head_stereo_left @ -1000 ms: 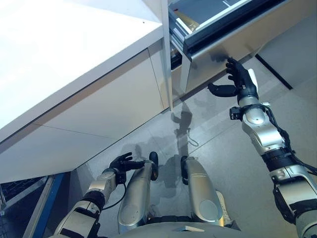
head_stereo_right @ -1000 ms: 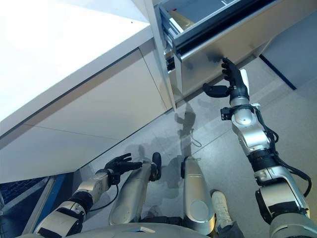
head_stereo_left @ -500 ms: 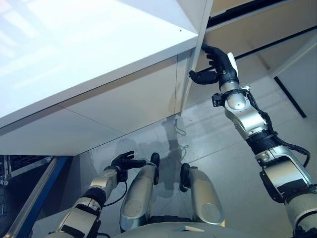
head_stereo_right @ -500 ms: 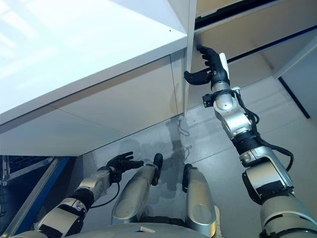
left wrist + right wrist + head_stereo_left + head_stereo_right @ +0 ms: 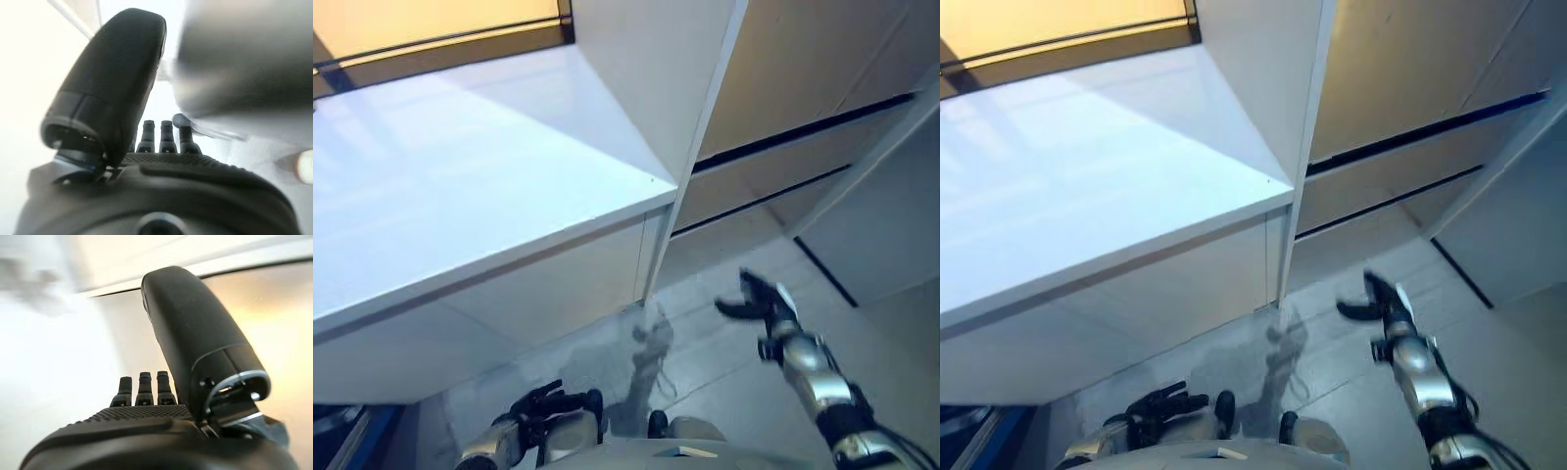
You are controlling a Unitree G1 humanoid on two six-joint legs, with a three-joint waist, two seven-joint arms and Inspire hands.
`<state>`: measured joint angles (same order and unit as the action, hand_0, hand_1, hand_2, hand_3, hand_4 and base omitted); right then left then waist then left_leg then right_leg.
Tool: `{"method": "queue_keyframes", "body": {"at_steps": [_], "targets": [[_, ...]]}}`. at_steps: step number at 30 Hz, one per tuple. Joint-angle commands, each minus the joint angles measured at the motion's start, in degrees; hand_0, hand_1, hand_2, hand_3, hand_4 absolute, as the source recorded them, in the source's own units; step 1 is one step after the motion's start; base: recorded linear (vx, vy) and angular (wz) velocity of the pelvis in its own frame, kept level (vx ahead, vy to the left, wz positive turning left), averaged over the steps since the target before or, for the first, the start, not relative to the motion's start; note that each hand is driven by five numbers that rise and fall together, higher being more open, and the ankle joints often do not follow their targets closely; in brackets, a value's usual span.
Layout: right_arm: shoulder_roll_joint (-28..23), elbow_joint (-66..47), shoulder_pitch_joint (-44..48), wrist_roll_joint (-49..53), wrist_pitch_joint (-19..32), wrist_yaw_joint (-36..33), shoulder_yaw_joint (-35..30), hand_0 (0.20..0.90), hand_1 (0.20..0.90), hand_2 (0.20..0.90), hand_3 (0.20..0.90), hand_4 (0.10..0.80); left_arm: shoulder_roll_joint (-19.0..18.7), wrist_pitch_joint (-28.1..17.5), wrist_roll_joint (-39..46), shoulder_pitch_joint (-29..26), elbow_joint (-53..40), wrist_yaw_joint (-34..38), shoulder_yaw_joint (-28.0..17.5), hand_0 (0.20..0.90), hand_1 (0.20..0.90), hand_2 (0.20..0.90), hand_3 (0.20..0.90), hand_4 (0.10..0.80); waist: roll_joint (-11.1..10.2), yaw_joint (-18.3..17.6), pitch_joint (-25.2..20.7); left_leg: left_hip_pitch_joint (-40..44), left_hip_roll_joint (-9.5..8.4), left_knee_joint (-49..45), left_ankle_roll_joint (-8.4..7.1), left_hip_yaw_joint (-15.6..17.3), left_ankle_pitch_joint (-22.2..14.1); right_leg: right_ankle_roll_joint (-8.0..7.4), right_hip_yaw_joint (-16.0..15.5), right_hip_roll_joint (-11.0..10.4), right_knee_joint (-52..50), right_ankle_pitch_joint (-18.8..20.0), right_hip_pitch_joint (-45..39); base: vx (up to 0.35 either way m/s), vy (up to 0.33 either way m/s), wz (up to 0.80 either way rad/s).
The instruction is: Put drinks into fridge and close the fridge
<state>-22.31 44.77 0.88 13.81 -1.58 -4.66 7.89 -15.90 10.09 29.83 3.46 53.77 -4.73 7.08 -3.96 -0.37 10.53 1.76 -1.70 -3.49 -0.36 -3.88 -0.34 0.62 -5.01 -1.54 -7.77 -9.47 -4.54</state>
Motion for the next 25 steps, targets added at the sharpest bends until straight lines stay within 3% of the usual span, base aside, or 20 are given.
{"method": "queue_keyframes", "body": {"at_steps": [1, 3, 5, 10, 25], "targets": [[-0.14, 3.48, -1.9, -4.08, 2.39, 4.2, -0.53, 0.9, 0.9, 0.9, 0.9, 0.8, -1.39, -5.03, 1.39, -0.62, 1.9, -2.09, -2.14, 0.9, 0.9, 0.9, 0.9, 0.8, 0.8, -1.1, -3.91, 1.49, -0.68, -0.03, 1.89, 4.82, -4.67, -3.54, 1.51, 0.06, 5.29, 7.76, 1.86, -0.077, -0.032, -0.16], [2.36, 15.6, -3.65, -5.55, 3.09, 6.44, -0.46, 0.9, 0.9, 0.9, 0.9, 0.8, -1.22, -8.71, -0.71, -1.18, 6.74, -3.58, -2.93, 0.9, 0.9, 0.9, 0.9, 0.8, 1.03, -1.08, -4.62, 2.18, -0.4, 2.87, 1.46, 5.36, -3.22, -3.77, 1.27, 0.52, 7.58, 8.81, 1.13, -0.073, -0.027, -0.23], [4.6, 21.62, -4.71, -5.04, 0.32, 8.64, -1.37, 0.9, 0.9, 0.9, 0.9, 0.8, -0.62, -11.16, -2.43, -1.63, 9.78, -3.64, -3.13, 0.9, 0.9, 0.9, 0.9, 0.8, 1.38, -1.2, -4.82, 2.39, -0.29, 4.45, 1.24, 5.19, -2.38, -3.76, 1.37, 0.83, 7.93, 8.81, 0.94, -0.053, -0.014, -0.14], [7.14, 27.5, -6.09, -2.85, -1.76, 10.66, -2.21, 0.9, 0.9, 0.9, 0.9, 0.8, 1.04, -16.25, -5.7, -1.57, 14.27, -4.86, -1.89, 0.9, 0.9, 0.9, 0.9, 0.8, 2.18, -2.03, -4.76, 1.94, -0.16, 4.54, 1.31, 5.43, -2.3, -3.61, 1.69, 0.87, 6.97, 7.95, 1.72, -0.042, 0.02, -0.03], [6.53, 28.38, -4.97, -5.63, -3.2, 12.27, -0.44, 0.9, 0.9, 0.9, 0.9, 0.8, 1.87, -13.41, -4.43, -2.33, 14.6, -4.81, 0.58, 0.9, 0.9, 0.9, 0.9, 0.8, 2.63, -2.36, -4.75, 3.1, -0.59, 4.98, 1.86, 5.3, -3.21, -3.91, 1.79, 1.04, 7.44, 7.58, 1.19, -0.011, 0.01, -0.05]]}}
